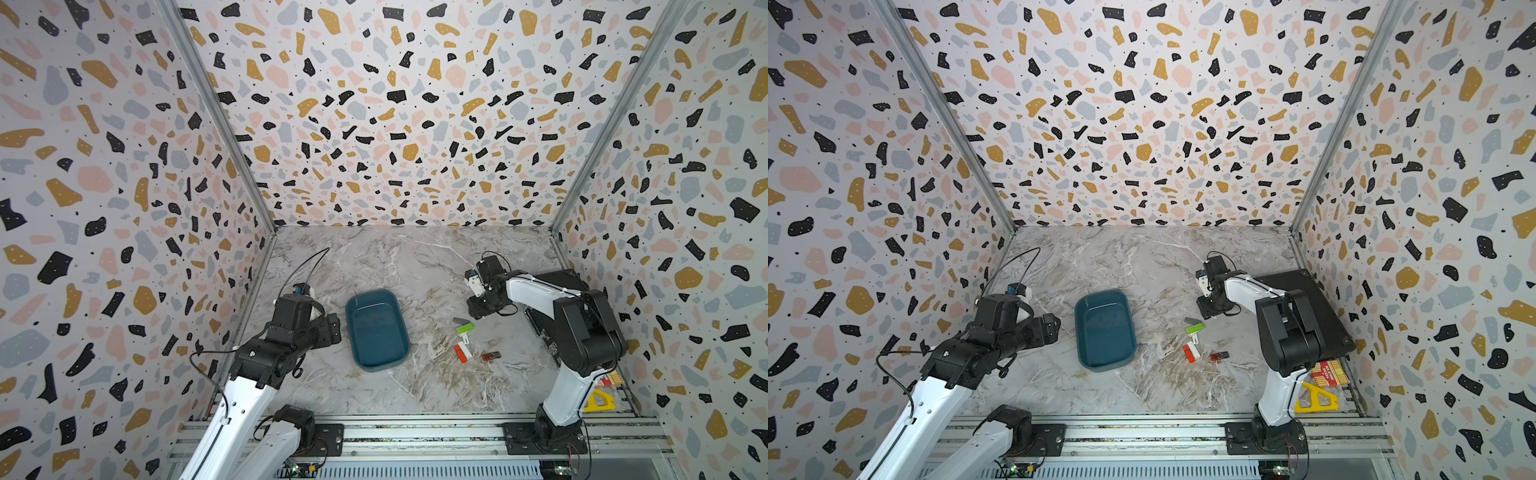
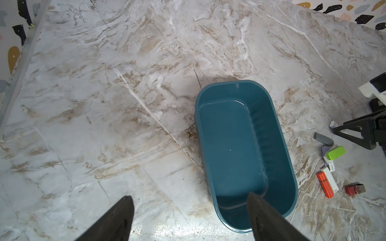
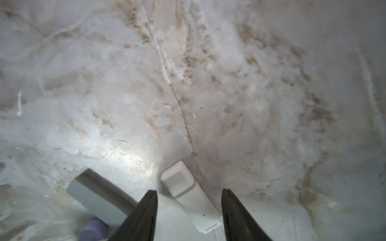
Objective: Put the usb flash drive into the storage box
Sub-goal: Pick up the USB flash from the center of the board.
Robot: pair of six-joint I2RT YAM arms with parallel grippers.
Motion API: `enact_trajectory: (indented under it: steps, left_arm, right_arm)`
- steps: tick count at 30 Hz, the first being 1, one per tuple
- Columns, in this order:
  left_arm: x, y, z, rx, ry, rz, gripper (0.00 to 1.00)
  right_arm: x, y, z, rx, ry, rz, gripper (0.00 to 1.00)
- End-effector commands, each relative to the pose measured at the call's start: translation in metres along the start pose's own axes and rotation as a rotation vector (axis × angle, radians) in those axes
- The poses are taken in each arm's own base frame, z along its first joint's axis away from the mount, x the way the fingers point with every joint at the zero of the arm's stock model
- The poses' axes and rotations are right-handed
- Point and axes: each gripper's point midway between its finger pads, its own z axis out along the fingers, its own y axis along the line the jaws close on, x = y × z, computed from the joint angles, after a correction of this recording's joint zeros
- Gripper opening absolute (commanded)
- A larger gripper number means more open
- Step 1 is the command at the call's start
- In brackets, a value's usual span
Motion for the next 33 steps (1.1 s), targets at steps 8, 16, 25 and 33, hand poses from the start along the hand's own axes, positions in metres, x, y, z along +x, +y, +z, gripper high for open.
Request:
enact_trajectory:
  steps: [8,16,25,33]
  left_arm:
    - [-0.008,-0.002,-0.003,0.001,-0.020,0.011,0.89]
    - [-0.008,-0.002,-0.003,-0.003,-0.022,0.008,0.89]
    - [-0.012,0.002,-0.006,-0.021,-0.052,-0.011,0.90]
    - [-0.015,0.007,-0.011,-0.043,-0.082,-0.030,0.91]
  right_arm:
    - [0.004,-0.001,0.004,0.022,0.054,0.000,0.36]
    - [-0.004,-0.001,-0.004,0.028,0.031,0.032,0.20]
    - [-0.037,0.041,-0.078,-0.111,-0.192,0.055,0.16]
    - [-0.071,0.198,-0.125,-0.535,-0.362,0.045,0.15]
